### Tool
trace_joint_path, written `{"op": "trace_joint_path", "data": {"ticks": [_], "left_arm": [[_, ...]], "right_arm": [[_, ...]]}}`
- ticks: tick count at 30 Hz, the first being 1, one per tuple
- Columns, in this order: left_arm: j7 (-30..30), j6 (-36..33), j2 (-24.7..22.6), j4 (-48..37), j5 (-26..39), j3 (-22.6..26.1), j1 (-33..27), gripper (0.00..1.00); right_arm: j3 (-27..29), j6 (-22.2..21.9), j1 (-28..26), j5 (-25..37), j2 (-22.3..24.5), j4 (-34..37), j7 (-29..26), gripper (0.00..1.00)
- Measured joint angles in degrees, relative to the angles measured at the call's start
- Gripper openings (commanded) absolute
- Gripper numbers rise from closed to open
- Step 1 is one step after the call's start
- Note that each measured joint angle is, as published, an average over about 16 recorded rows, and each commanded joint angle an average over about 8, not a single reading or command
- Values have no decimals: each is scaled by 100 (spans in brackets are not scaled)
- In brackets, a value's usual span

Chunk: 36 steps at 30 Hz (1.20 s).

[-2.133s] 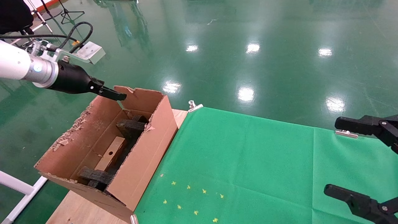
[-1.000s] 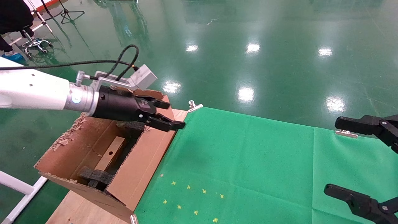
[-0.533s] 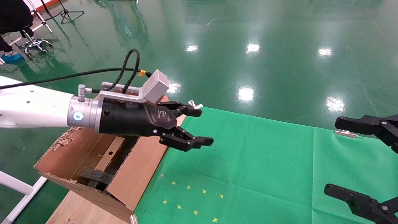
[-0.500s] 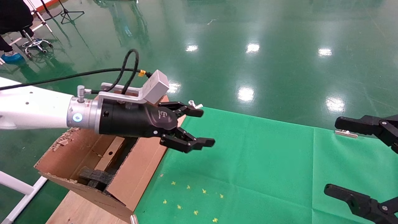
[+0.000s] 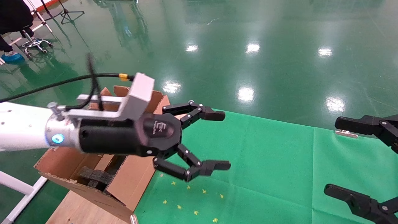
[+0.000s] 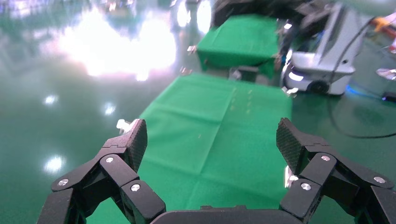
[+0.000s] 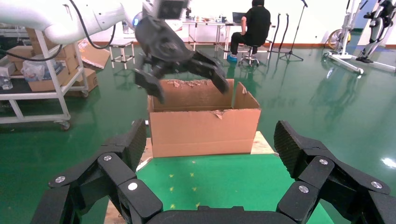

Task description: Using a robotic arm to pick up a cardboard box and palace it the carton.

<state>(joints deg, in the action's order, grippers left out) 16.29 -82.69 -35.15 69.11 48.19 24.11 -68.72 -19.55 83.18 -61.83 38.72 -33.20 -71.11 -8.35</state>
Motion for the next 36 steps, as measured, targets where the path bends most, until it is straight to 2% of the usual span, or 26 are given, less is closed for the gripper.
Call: {"op": "trace_joint_path", "data": {"ticks": [7, 13, 36], "left_arm": [[-407, -227, 9, 337, -478, -610, 539, 100], [-587, -337, 13, 496, -710, -898, 795, 100], [-567, -313, 15, 464, -665, -844, 749, 100]], "right_arm": [[0, -1, 0, 0, 0, 0, 0, 100], [0, -1, 1, -1, 1, 1, 0, 100], [1, -2, 2, -1, 1, 1, 0, 100]]}}
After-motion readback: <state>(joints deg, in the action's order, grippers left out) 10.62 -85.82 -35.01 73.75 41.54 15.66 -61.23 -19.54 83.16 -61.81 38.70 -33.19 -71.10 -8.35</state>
